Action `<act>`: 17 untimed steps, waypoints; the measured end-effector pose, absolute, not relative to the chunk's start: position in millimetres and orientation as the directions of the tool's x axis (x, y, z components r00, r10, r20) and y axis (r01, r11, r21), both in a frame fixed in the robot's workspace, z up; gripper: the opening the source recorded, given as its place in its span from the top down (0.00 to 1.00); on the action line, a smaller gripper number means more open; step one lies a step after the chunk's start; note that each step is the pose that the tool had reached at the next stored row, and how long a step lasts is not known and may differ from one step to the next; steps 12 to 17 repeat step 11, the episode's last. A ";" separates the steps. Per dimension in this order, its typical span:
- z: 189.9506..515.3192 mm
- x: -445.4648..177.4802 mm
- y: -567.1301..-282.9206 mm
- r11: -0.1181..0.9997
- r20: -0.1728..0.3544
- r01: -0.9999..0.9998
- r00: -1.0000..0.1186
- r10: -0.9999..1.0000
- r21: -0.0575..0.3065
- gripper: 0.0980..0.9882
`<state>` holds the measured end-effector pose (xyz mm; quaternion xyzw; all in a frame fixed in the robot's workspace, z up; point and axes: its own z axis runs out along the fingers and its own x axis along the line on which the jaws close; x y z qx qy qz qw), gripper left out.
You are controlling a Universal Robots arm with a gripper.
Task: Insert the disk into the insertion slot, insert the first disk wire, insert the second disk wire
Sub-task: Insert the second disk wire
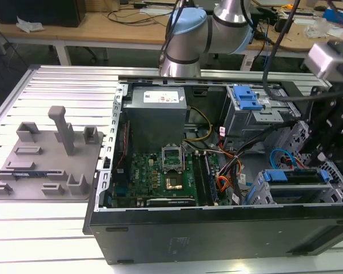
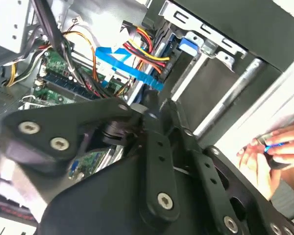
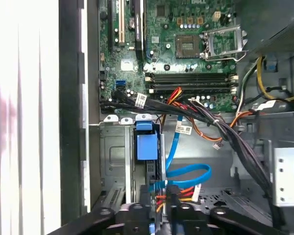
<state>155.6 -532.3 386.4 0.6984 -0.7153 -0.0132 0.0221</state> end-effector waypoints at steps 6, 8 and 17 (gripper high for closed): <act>388.7 155.4 -531.3 0.025 0.022 -0.998 -0.024 -0.999 0.049 0.99; 388.7 155.4 -531.2 0.025 0.023 -0.998 -0.024 -0.999 0.049 0.99; 388.7 155.4 -531.2 0.025 0.023 -0.998 -0.024 -0.999 0.049 0.99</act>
